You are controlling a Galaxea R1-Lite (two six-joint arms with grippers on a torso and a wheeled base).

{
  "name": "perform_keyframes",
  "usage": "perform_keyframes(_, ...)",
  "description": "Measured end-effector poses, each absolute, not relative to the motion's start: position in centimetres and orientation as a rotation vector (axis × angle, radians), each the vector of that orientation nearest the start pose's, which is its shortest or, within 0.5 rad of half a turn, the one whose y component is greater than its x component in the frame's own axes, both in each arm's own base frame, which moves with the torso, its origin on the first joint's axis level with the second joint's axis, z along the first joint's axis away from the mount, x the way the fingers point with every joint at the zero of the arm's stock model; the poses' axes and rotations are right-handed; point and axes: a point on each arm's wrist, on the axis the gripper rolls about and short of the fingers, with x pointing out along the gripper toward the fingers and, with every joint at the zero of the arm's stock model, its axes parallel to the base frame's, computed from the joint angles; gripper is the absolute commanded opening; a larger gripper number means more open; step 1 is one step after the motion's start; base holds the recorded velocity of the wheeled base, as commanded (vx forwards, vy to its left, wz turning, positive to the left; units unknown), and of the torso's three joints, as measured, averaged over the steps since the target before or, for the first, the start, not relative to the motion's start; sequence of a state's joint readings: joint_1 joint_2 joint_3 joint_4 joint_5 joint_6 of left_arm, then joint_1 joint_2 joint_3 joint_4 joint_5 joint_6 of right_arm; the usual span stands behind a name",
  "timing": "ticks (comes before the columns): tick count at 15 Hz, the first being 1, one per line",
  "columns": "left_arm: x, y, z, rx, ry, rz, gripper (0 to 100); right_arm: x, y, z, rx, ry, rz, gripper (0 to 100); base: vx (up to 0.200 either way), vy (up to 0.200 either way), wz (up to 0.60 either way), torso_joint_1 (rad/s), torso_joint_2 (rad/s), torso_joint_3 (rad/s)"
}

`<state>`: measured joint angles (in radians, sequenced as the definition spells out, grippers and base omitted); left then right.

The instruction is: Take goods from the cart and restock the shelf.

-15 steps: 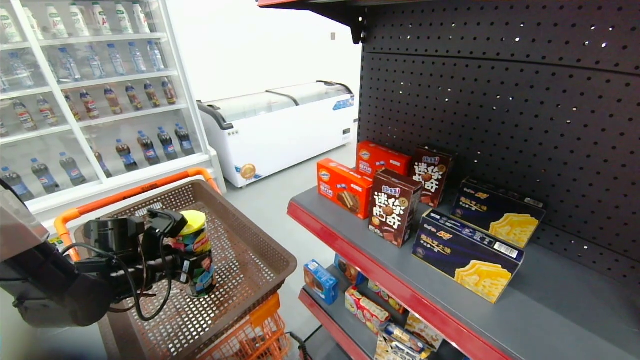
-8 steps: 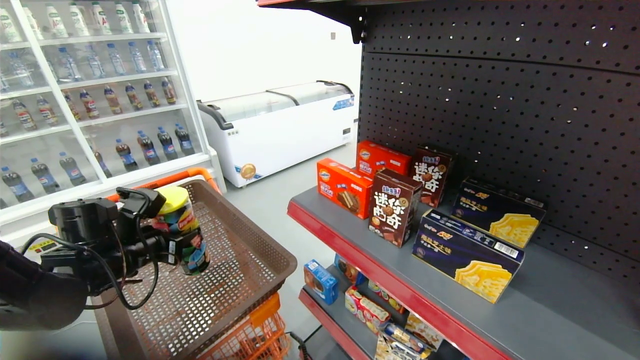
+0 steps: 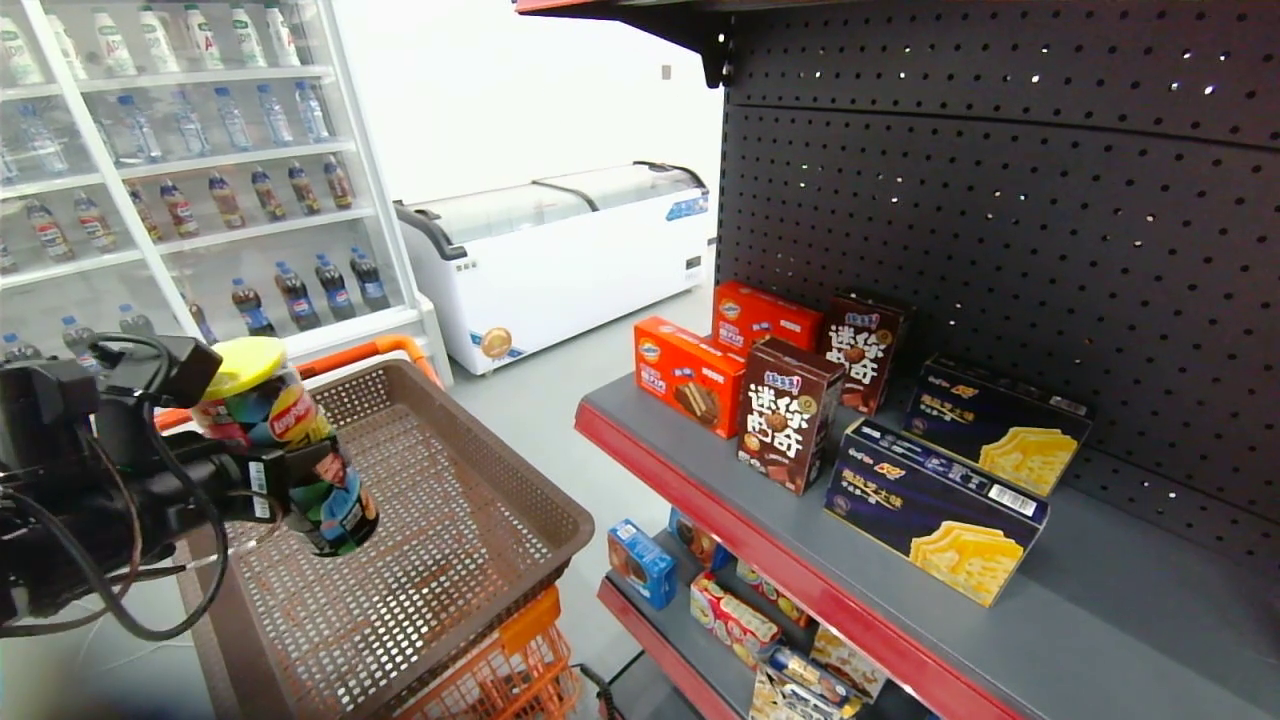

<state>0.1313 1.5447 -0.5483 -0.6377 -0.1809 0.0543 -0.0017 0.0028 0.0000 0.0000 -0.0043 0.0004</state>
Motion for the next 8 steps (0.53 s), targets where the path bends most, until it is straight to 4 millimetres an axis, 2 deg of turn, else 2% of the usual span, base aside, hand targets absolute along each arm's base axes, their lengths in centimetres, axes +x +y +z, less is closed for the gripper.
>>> perform_keyframes(5, 18.0, 1.8, 19.5, 0.006, 0.328, -0.069, 0, -2.3, 0.0, 7.6, 0.0, 0.003, -0.006, 100, 0.0, 0.0, 0.0, 0.0, 0.0, 0.0)
perform_keyframes(8, 13.5, 1.2, 20.6, 0.017, 0.297, -0.072, 0, -2.3, 0.0, 7.6, 0.0, 0.003, -0.006, 100, 0.0, 0.0, 0.0, 0.0, 0.0, 0.0)
